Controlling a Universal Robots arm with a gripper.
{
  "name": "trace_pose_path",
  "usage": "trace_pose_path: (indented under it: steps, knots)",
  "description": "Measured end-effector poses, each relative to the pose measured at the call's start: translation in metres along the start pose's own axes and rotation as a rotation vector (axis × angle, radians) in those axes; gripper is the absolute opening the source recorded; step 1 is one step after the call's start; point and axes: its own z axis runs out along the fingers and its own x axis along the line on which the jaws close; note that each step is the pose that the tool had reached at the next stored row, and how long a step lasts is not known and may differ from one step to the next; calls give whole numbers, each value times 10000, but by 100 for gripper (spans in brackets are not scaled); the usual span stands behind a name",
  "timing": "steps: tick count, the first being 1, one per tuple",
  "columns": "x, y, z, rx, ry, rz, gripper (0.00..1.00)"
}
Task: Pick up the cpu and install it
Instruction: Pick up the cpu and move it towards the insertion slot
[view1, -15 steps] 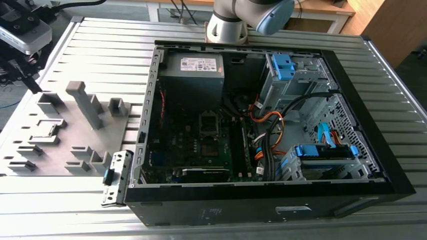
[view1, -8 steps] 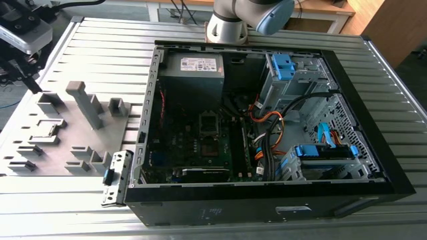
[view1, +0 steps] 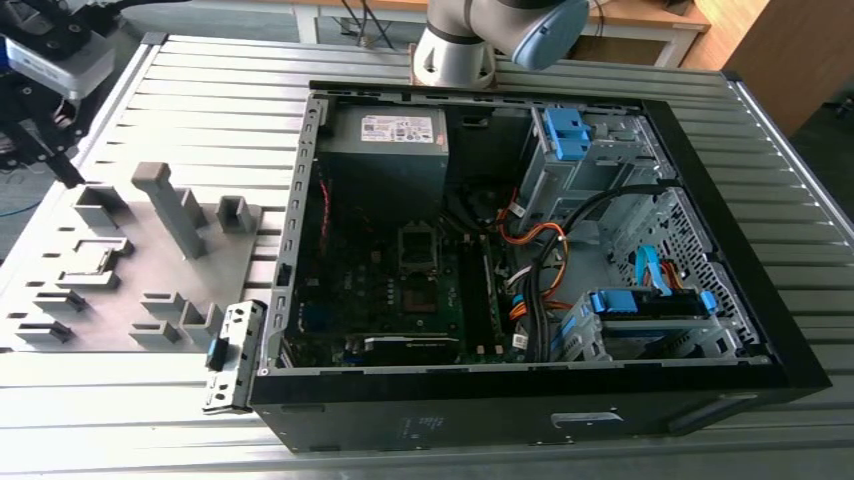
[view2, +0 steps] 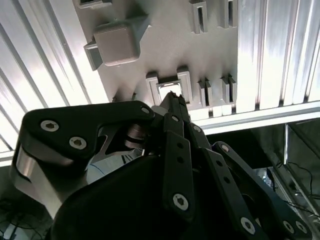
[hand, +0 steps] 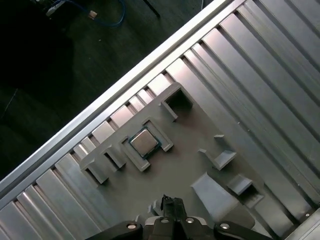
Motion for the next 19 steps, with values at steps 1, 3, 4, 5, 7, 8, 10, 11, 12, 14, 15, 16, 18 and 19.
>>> trace_pose_path:
  steps: [1,3,4,5,7,8,10,11,12,14,15,16,18,19]
  knots:
    - [0,0,1,-1,7,-180,11]
    - [0,0,3,-2,21,-539,11]
    - [0,0,3,-3,30,-718,11]
    - [0,0,4,-3,37,-909,11]
    - [0,0,7,-4,51,-1268,11]
    - [0,0,8,-5,58,-1449,11]
    - [0,0,11,-6,74,-1808,11]
    - [0,0,12,-7,83,-2004,11]
    - [0,0,14,-7,90,-2183,11]
    - [0,-1,18,-9,105,-2543,11]
    - [0,0,20,-9,111,-2723,11]
    - [0,-1,21,-9,119,-2902,11]
    - [0,-1,25,-11,135,-3278,11]
    - [0,-1,27,-11,141,-3452,11]
